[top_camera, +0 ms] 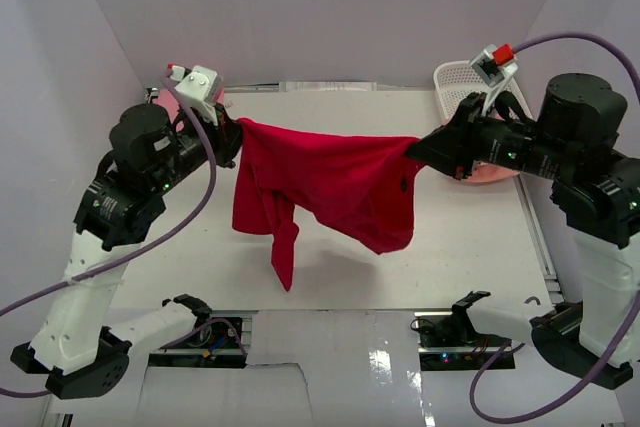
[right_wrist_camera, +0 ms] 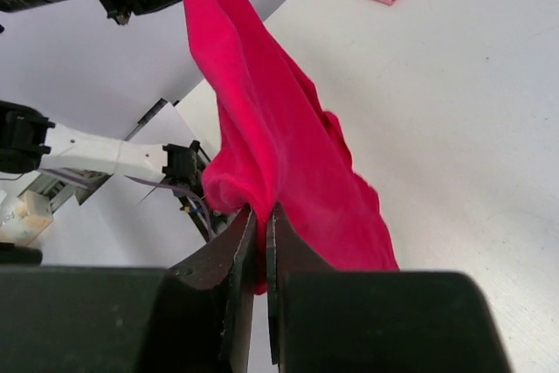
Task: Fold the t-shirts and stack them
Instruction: Flatten out the tshirt
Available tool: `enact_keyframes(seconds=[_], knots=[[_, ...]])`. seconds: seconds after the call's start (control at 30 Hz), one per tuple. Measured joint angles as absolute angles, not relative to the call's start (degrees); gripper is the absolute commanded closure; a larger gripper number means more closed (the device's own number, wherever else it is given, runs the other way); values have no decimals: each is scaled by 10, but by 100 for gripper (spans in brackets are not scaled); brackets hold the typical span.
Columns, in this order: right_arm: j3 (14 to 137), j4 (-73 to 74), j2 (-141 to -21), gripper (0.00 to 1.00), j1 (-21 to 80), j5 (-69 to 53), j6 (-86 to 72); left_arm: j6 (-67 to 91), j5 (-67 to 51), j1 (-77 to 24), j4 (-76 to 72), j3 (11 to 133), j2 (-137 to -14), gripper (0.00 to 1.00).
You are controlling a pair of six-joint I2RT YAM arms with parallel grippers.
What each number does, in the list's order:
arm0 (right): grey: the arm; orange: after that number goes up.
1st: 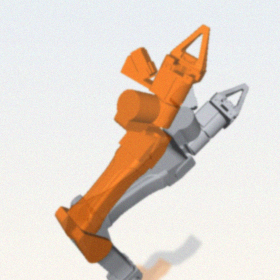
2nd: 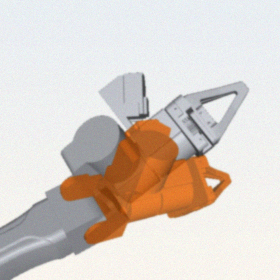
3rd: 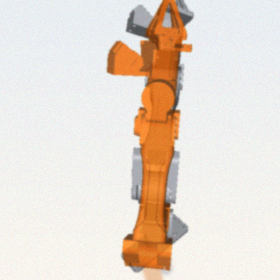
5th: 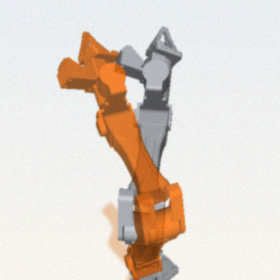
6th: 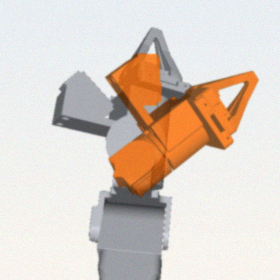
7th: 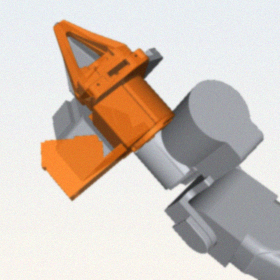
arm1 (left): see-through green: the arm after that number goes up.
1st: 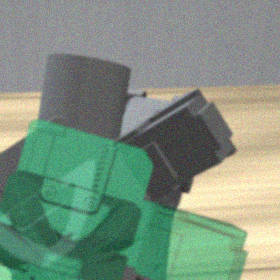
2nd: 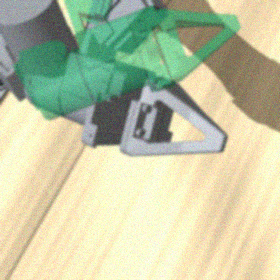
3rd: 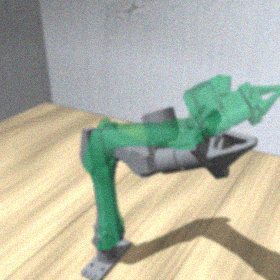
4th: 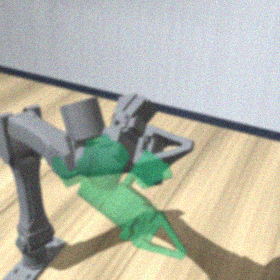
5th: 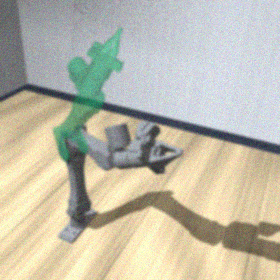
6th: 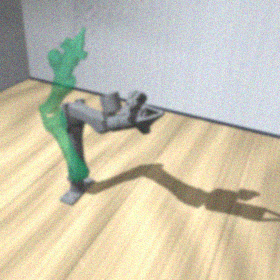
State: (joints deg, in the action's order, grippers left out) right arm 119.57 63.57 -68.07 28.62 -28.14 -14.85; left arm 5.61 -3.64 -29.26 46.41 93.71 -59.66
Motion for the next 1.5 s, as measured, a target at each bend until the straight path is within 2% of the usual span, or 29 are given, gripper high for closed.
enact_keyframes(seconds=[0.17, 0.27, 0.43, 0.67, 0.77, 0.8, 0.83, 0.93, 1.07, 1.2, 1.3, 1.37, 1.43, 1.5], knots=[[1112, 602, -728, 92, 286, -229, -148, 53, -73, -293, 352, 781, -615, 100], [1053, 568, -795, 92, 281, -171, -147, 57, -100, -293, 285, 707, -685, 100], [973, 516, -950, 92, 230, -113, -146, 79, -124, -293, 186, 687, -829, 100], [1053, 467, -1146, 92, 158, -46, -142, 104, -125, -293, 80, 726, -1013, 100], [1067, 446, -1196, 76, 138, -23, -141, 110, -120, -293, 64, 759, -1077, 100], [1067, 443, -1202, 55, 134, -12, -140, 110, -117, -293, 63, 768, -1093, 100], [1066, 441, -1204, 44, 130, -4, -142, 110, -114, -293, 64, 778, -1105, 100], [1024, 405, -1169, 40, 128, 19, -129, 110, -107, -293, 64, 805, -1127, 100], [901, 366, -1043, 32, 160, 27, -127, 108, -100, -293, 63, 833, -1129, 100], [784, 338, -888, 34, 203, -17, -132, 103, -98, -293, 60, 854, -1130, 100], [714, 304, -811, 37, 206, -83, -145, 99, -98, -293, 60, 860, -1130, 75], [662, 280, -780, 37, 213, -112, -148, 95, -99, -293, 61, 864, -1132, 56], [619, 263, -765, 37, 237, -118, -144, 93, -99, -293, 67, 869, -1134, 31], [591, 257, -762, 40, 264, -121, -131, 95, -98, -293, 74, 882, -1141, 26]])
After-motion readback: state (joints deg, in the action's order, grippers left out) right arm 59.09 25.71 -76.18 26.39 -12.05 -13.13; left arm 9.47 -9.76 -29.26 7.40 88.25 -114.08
